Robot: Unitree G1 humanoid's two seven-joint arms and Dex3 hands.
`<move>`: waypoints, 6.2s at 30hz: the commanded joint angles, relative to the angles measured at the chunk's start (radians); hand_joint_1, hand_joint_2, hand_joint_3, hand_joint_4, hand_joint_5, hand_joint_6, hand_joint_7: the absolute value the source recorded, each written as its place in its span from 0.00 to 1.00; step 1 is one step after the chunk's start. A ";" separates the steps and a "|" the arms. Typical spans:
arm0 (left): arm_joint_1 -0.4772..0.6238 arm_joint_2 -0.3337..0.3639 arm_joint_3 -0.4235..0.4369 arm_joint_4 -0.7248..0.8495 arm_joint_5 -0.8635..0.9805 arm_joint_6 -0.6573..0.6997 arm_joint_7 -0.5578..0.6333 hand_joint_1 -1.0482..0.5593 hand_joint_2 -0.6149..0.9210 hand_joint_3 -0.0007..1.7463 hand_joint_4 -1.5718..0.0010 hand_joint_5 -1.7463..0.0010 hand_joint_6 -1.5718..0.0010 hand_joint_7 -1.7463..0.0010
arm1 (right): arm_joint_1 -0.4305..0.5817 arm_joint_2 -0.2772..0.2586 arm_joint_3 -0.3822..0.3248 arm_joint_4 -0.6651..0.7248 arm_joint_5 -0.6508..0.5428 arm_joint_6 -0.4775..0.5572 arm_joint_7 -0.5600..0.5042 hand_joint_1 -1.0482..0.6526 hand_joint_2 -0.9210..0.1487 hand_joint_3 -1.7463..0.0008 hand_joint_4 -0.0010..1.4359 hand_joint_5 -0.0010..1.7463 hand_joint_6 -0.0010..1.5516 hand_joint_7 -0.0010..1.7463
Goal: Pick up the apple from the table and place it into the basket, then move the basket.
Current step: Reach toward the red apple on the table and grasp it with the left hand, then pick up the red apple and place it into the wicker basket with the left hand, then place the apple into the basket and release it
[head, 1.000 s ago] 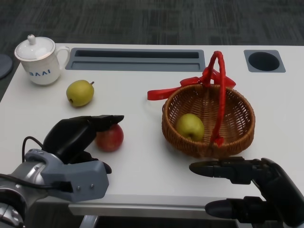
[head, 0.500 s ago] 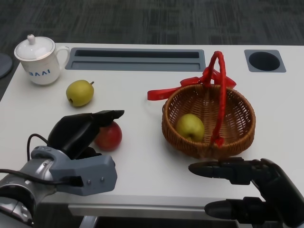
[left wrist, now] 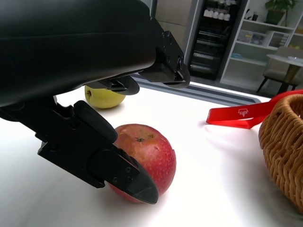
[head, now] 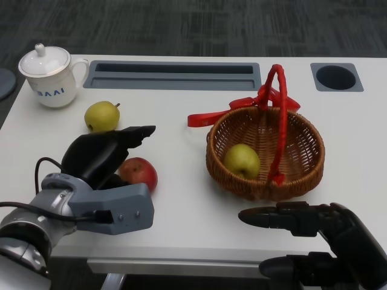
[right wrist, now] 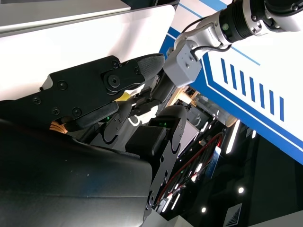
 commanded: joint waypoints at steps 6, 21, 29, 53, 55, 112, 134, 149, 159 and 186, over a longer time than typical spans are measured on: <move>-0.014 -0.032 -0.006 0.021 -0.020 0.079 -0.079 0.27 0.83 0.00 0.67 0.99 0.73 0.99 | 0.032 -0.019 -0.006 -0.048 0.009 0.018 -0.004 0.30 0.04 1.00 0.63 0.00 0.53 0.00; -0.012 -0.057 -0.003 0.023 -0.031 0.131 -0.109 0.43 0.86 0.00 0.48 0.96 0.54 0.97 | 0.046 -0.024 -0.001 -0.078 0.031 0.022 0.002 0.30 0.03 1.00 0.63 0.00 0.53 0.00; -0.015 -0.040 -0.005 0.014 -0.044 0.100 -0.076 0.56 0.94 0.00 0.26 0.96 0.33 0.97 | 0.061 -0.024 0.006 -0.101 0.052 0.037 0.013 0.31 0.04 1.00 0.63 0.00 0.53 0.00; -0.048 0.041 0.093 -0.089 -0.162 -0.271 0.106 0.58 0.92 0.00 0.19 0.98 0.30 1.00 | 0.052 -0.017 0.007 -0.081 0.035 0.024 0.007 0.31 0.00 1.00 0.64 0.00 0.54 0.00; -0.049 0.044 0.111 -0.113 -0.184 -0.320 0.098 0.57 0.92 0.00 0.18 0.98 0.30 1.00 | 0.051 -0.017 0.007 -0.078 0.033 0.021 0.007 0.31 0.00 1.00 0.63 0.00 0.54 0.00; -0.064 -0.177 0.125 -0.157 -0.314 -0.412 -0.412 0.08 0.90 0.00 1.00 1.00 1.00 1.00 | 0.078 -0.002 0.022 -0.102 0.072 0.019 0.006 0.33 0.01 1.00 0.65 0.00 0.55 0.00; 0.086 -0.146 0.255 -0.272 -0.706 -0.566 -0.775 0.34 0.86 0.00 0.66 0.94 0.70 0.96 | 0.126 -0.117 -0.180 -0.312 -0.023 0.024 -0.055 0.31 0.00 1.00 0.63 0.00 0.53 0.00; 0.228 -0.123 0.367 -0.424 -0.964 -0.537 -1.086 0.39 0.84 0.00 0.42 0.92 0.47 0.95 | 0.092 -0.200 -0.230 -0.342 -0.064 0.097 -0.049 0.32 0.03 1.00 0.65 0.00 0.55 0.00; 0.304 -0.074 0.418 -0.525 -1.051 -0.467 -1.210 0.38 0.85 0.00 0.34 0.92 0.40 0.95 | -0.010 -0.269 -0.275 -0.279 -0.119 0.119 -0.065 0.33 0.11 1.00 0.64 0.00 0.54 0.00; 0.345 -0.075 0.488 -0.551 -1.063 -0.463 -1.242 0.40 0.83 0.00 0.31 0.96 0.37 0.98 | -0.430 -0.370 -0.140 0.270 -0.382 0.036 -0.174 0.28 0.12 0.99 0.56 0.00 0.49 0.00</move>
